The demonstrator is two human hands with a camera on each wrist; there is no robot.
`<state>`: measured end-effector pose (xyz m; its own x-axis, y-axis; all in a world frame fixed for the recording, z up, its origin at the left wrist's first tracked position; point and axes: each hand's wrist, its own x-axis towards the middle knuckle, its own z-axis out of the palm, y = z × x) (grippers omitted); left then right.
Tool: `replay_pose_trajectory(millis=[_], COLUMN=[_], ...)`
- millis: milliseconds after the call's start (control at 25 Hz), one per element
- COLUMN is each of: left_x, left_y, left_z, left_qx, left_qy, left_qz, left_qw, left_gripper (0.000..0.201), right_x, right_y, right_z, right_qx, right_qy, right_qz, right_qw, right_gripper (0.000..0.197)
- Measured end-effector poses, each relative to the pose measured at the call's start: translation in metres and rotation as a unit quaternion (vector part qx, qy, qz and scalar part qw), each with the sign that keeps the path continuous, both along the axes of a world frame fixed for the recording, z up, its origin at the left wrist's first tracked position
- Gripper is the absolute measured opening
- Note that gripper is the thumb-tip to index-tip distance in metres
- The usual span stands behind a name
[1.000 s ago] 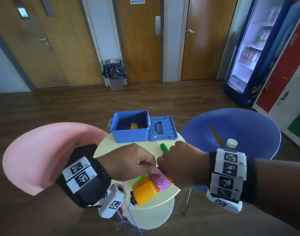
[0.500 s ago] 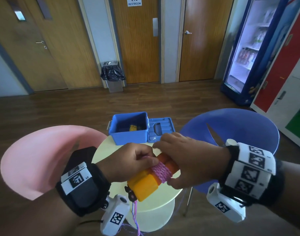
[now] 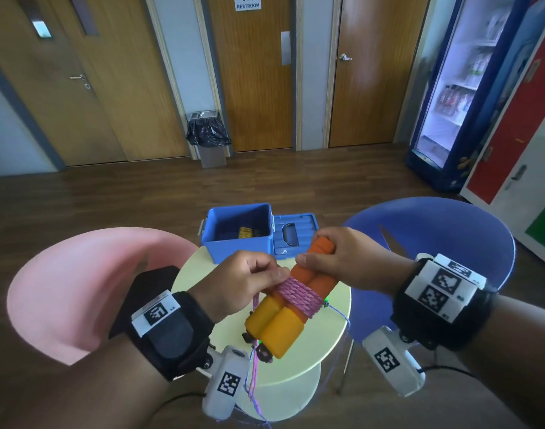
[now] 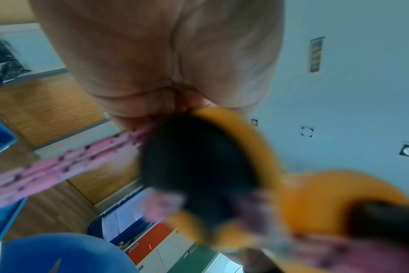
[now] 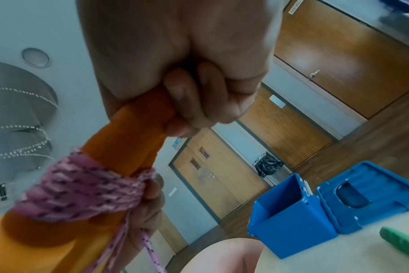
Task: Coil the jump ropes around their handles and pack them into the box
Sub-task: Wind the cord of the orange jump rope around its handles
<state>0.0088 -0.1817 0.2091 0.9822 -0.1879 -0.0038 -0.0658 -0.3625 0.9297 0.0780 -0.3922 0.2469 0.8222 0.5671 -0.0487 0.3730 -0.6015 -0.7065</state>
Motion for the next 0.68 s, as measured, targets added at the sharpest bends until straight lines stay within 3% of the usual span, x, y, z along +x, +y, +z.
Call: replay_pose_trajectory(millis=[120, 280, 400, 480, 600, 680], left_x=[-0.005, 0.003, 0.007, 0.002, -0.003, 0.001], left_y=[0.001, -0.004, -0.023, -0.045, -0.067, -0.068], left_z=[0.005, -0.006, -0.025, -0.024, -0.01, -0.008], left_qx=[-0.197, -0.365, -0.562, -0.609, -0.578, -0.494], left_qy=[0.065, 0.115, 0.125, 0.136, 0.122, 0.08], left_qz=[-0.017, -0.016, -0.014, 0.012, 0.085, 0.174], left_qw=[0.978, 0.924, 0.817, 0.782, 0.803, 0.848], left_gripper=[0.023, 0.017, 0.034, 0.023, 0.032, 0.032], right_x=[-0.003, -0.014, -0.02, -0.021, -0.023, -0.024], right_y=[-0.006, 0.001, 0.016, 0.025, 0.037, 0.044], right_z=[0.004, 0.003, -0.002, 0.001, 0.005, 0.005], right_qx=[0.106, 0.303, 0.419, 0.465, 0.465, 0.452], right_qy=[0.077, 0.201, 0.238, 0.231, 0.184, 0.169], right_qz=[0.034, 0.009, -0.003, -0.045, -0.141, -0.185], right_qw=[0.991, 0.932, 0.876, 0.853, 0.854, 0.856], right_gripper=[0.038, 0.049, 0.051, 0.045, 0.036, 0.033])
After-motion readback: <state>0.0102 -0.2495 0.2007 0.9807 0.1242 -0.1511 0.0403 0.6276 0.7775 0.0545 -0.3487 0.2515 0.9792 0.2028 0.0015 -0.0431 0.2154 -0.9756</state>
